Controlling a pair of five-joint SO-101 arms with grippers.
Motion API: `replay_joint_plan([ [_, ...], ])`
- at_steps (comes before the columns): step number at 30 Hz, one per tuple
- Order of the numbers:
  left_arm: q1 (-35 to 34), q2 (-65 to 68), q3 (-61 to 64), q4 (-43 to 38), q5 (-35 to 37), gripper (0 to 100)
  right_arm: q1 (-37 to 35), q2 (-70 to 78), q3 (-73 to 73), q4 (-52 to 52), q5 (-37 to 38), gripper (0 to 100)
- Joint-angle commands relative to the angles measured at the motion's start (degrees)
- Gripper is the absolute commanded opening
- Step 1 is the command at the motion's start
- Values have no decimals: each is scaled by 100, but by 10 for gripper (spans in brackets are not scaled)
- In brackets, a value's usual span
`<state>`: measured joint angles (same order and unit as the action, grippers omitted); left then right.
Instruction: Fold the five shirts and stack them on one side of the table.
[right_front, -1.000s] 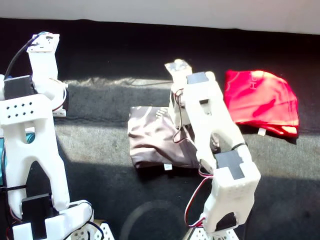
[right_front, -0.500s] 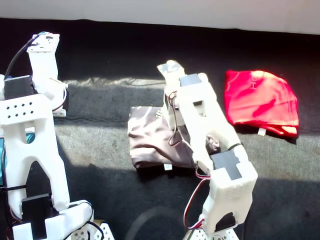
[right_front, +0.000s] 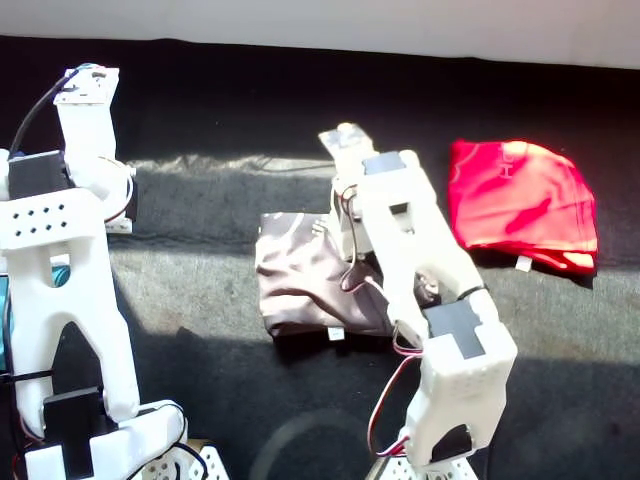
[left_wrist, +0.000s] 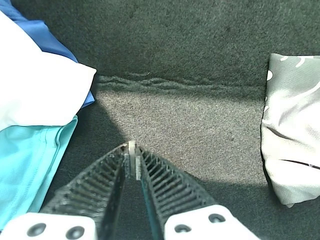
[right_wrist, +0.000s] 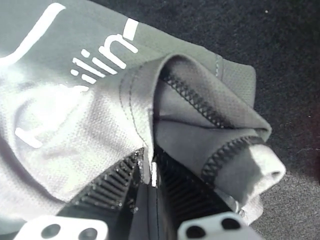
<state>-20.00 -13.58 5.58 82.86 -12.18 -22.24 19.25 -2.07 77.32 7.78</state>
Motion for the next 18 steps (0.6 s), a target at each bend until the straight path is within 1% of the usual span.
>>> replay_joint_plan([
  [1, -66, -163, -84, -62, -44, 9, 295, -365, -171, 286, -26, 6],
  [10, -66, -136, -101, -70, -44, 9, 743, -2141, -207, 1437, -9, 6],
  [15, -66, -136, -101, -70, -44, 9, 1051, -2290, -180, 2026, 9, 6],
  [18, -57, -127, -101, -79, -44, 9, 1095, -2290, 277, 1903, 387, 6],
])
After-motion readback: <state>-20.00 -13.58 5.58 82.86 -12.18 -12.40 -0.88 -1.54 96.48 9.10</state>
